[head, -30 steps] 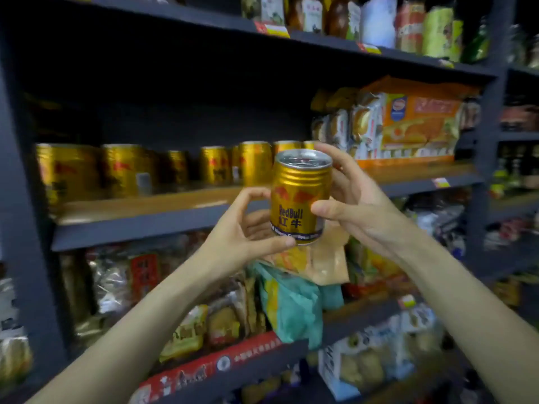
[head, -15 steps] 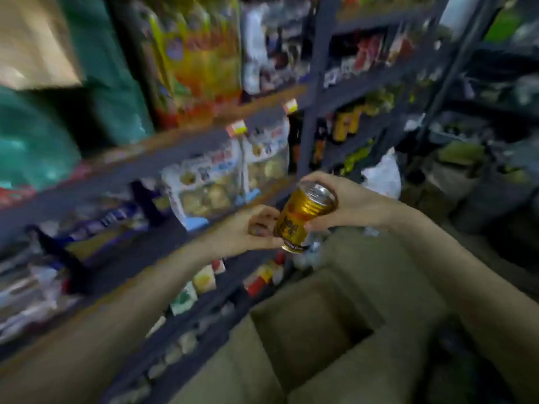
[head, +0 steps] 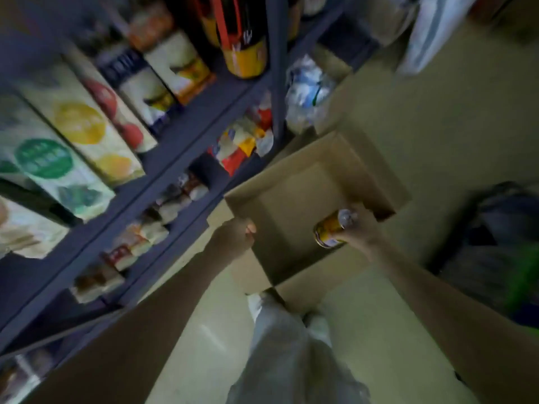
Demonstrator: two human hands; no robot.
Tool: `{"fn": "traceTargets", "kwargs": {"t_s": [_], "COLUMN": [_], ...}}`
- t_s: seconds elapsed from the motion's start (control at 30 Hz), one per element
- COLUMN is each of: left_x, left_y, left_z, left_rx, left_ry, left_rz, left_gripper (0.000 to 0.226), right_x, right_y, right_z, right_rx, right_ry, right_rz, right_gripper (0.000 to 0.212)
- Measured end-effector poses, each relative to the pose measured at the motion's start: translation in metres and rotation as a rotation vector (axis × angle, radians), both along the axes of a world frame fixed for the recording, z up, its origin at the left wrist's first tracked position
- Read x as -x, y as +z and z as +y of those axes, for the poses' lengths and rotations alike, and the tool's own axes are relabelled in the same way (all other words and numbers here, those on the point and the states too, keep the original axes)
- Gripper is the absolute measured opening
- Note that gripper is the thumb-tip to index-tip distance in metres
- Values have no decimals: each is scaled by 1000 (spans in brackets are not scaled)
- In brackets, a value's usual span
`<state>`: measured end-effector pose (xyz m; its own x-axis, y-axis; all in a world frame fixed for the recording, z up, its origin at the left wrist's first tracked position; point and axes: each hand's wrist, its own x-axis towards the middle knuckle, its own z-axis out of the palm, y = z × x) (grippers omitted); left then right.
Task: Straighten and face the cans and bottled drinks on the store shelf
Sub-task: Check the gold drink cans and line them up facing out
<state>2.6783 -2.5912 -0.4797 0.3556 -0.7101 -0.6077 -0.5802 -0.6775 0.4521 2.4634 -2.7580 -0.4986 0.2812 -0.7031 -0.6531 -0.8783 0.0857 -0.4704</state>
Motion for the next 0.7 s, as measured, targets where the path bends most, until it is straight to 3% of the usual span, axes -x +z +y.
{"fn": "traceTargets", "kwargs": {"t_s": [0.23, 0.4, 0.53, 0.7], "left_x": [-5, -1, 3, -6], "left_y": [-176, -237, -207, -63], "left_z": [-18, -11, 3, 10], "left_rx": [-32, 7, 3, 201], "left_ry": [11, 115, 203, 270], "left_rz": [152, 289, 258, 68], "left_gripper": [32, 47, 41, 34], "right_x": [-66, -86, -80, -85], "right_y": [-240, -332, -299, -110], "right_z": [16, 24, 16, -14], "right_rx": [-80, 12, -26, 80], "right_ry": [292, 416, 439, 582], "right_rz": [24, 30, 102, 67], "right_gripper": [80, 69, 65, 71]}}
